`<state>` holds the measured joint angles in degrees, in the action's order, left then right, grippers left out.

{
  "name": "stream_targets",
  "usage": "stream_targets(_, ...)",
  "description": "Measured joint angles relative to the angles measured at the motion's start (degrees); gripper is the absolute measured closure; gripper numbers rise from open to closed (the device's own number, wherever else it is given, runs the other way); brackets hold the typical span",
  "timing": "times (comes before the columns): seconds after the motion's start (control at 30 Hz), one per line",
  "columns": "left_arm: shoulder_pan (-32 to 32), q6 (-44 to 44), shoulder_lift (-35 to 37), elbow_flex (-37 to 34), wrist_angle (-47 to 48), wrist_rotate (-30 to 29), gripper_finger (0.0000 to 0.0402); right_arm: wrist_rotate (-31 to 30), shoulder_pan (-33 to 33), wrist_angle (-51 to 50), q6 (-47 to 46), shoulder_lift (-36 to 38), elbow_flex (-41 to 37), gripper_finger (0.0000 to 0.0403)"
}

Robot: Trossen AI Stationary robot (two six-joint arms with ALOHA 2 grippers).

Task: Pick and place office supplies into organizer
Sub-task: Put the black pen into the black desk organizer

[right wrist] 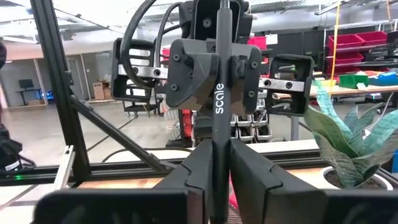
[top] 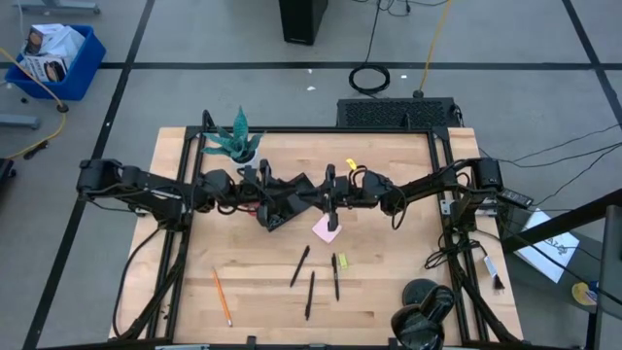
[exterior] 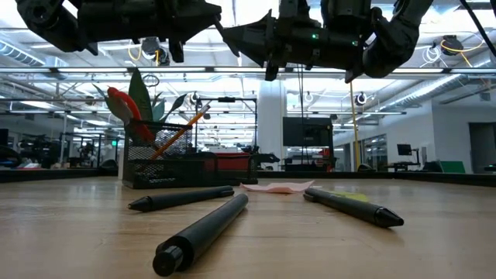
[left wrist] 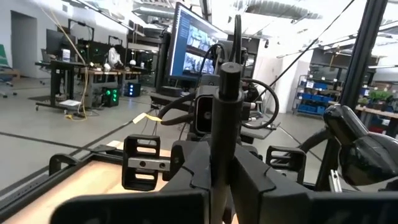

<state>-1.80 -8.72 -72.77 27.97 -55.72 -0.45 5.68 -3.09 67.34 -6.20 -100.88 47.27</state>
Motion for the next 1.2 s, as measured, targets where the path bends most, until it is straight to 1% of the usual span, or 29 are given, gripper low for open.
stream_targets(0.13,0.02,-0.28,2.08,0.00,3.56,-0.57,0.0352,0.21,0.02,-0.94,2.12,0.00,-0.57,0.0341)
stream_targets(0.2,0.00,-0.33,4.13,0.00,7.16,-1.05,0.0349,-0.14,-0.06,-1.25,2.95,0.00,-1.54,0.0327)
stream_targets(0.33,0.02,-0.42,7.64,-0.02,13.92,-2.96,0.0370,-3.92,-0.53,-0.11,4.55,0.00,-3.43,0.0298)
stream_targets(0.4,0.03,-0.26,9.32,-0.02,17.36,-4.75,0.0381,-4.38,-0.82,0.11,4.94,0.00,-4.47,0.0286)
stream_targets(0.5,0.04,-0.06,11.32,-0.02,23.84,-8.75,0.0381,-4.38,-1.05,0.59,4.45,0.00,-5.43,0.0273)
stream_targets(0.57,0.11,0.08,11.47,-0.02,26.84,-12.14,0.0370,-4.36,-1.03,1.07,4.05,0.00,-5.82,0.0269)
stream_targets(0.67,0.64,0.75,11.33,-0.02,31.18,-19.15,0.0353,-4.06,-0.90,0.91,4.05,0.00,-6.32,0.0267)
stream_targets(0.77,1.44,-0.21,10.66,-0.02,34.01,-24.94,0.0352,-4.05,-0.90,1.00,4.05,0.00,-6.45,0.0269)
stream_targets(0.83,2.40,-1.39,10.47,-0.07,35.14,-26.88,0.0361,-4.03,-0.90,0.98,4.05,0.00,-6.47,0.0272)
stream_targets(0.97,4.75,-1.06,10.53,-0.07,36.20,-29.71,0.0383,-3.99,-0.90,1.00,4.07,0.00,-6.47,0.0272)
stream_targets(1.07,6.32,-1.51,10.53,-0.07,38.08,-33.03,0.0379,-3.97,-0.90,1.00,4.07,0.00,-6.47,0.0273)
stream_targets(1.2,8.36,-3.16,10.51,-0.07,41.68,-37.24,0.0355,-3.94,-0.86,1.00,3.90,0.00,-6.47,0.0273)
